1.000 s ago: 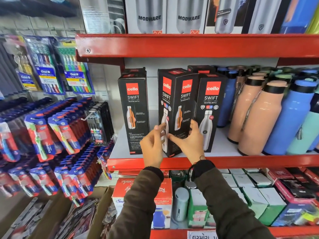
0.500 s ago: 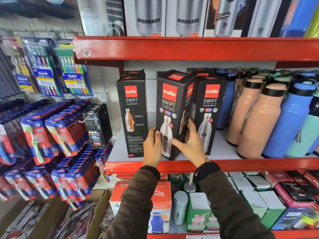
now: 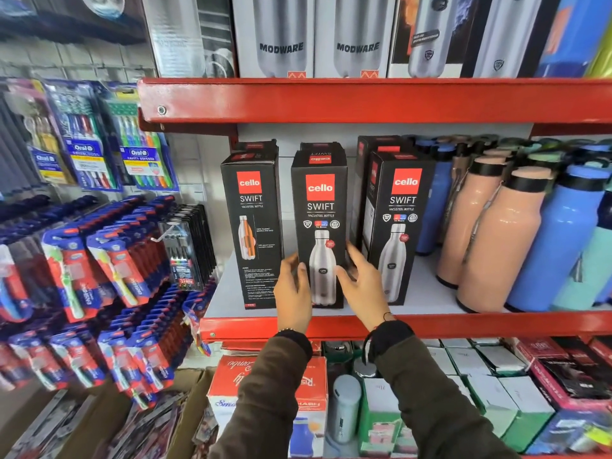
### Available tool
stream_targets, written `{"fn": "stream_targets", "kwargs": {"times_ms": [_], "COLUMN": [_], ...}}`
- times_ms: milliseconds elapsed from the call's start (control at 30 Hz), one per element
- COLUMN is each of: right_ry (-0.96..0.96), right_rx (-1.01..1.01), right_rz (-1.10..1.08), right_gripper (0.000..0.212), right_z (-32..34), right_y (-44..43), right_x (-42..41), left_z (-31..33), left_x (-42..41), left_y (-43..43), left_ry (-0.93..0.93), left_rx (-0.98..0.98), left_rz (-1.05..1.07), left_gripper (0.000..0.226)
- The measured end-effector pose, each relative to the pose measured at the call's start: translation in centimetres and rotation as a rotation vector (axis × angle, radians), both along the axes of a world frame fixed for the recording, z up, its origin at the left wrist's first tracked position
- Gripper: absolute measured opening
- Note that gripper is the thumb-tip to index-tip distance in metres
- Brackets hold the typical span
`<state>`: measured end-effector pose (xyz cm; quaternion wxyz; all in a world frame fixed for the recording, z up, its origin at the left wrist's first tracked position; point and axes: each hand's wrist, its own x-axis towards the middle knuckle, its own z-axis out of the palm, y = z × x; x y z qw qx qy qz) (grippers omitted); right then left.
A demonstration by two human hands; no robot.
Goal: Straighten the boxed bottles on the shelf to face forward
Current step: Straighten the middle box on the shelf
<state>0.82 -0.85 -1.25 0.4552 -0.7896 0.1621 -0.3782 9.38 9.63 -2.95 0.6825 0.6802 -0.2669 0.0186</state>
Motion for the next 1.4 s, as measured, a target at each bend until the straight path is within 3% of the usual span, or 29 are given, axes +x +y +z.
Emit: {"fn": "stream_targets", "kwargs": {"times_ms": [633, 967, 1200, 1400], "right_ry": [0.033, -0.158, -0.277, -0.197], "right_rx": [-0.01, 0.064, 0.021, 0.027], "right_rz": [-0.062, -0.292, -0.226, -0.096], "right_gripper": [0.058, 0.027, 0.014, 0.023], "right_z": [-0.3, -0.3, 0.7, 1.2], "right_y": [-0.5, 0.4, 3.3, 6.1], "right_x": [0.5, -0.1, 0.9, 3.5], "left_z": [-0.1, 0.3, 1.0, 1.3], "left_x": [0.3, -0.6, 0.3, 3.1], "left_y": [-0.5, 0.7, 3.1, 5.4], "left_ry": [-0.022, -0.092, -0.24, -0.37], "left_rx": [0.047, 0.019, -0.1, -0.088], "left_rz": [-0.004, 0.069, 0.119, 0.295], "left_gripper": [0.036, 0.032, 0.025, 0.037]}}
